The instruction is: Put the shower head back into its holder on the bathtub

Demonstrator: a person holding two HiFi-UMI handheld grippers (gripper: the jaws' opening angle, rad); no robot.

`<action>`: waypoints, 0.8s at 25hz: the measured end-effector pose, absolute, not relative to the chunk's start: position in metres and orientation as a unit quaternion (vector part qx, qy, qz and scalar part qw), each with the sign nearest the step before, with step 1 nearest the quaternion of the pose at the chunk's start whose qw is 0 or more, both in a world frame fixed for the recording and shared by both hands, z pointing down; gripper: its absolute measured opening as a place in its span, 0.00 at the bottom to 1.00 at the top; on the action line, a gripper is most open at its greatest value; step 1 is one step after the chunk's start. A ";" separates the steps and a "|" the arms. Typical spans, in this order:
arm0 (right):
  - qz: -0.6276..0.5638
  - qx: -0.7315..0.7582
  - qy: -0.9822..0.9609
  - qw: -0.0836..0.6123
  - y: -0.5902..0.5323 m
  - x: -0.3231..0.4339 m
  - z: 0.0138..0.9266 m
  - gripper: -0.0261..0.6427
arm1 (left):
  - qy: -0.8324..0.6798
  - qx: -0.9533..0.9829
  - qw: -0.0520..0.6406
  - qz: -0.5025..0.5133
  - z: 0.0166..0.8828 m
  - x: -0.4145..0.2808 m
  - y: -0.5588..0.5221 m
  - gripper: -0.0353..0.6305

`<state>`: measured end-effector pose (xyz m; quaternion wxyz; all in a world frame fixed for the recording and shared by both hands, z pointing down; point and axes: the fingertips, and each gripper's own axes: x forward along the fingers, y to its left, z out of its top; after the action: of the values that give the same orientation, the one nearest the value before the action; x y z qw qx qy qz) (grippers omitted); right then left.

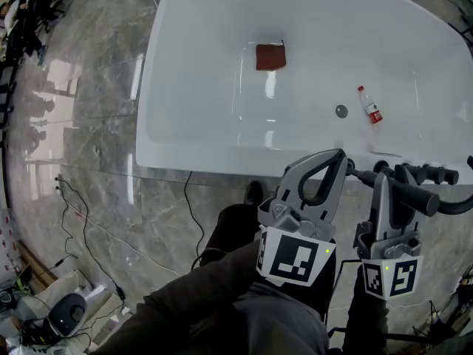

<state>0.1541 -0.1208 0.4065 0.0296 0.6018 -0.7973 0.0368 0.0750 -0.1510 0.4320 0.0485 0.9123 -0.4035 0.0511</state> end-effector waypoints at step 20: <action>0.049 0.610 -0.790 0.046 -0.130 0.159 0.488 0.23 | -0.414 0.907 0.054 0.055 0.493 0.060 -0.158 0.06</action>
<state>0.1588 -0.1295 0.4875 0.0464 0.6097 -0.7898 0.0488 0.0597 -0.1583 0.4933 0.0537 0.9068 -0.4145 0.0552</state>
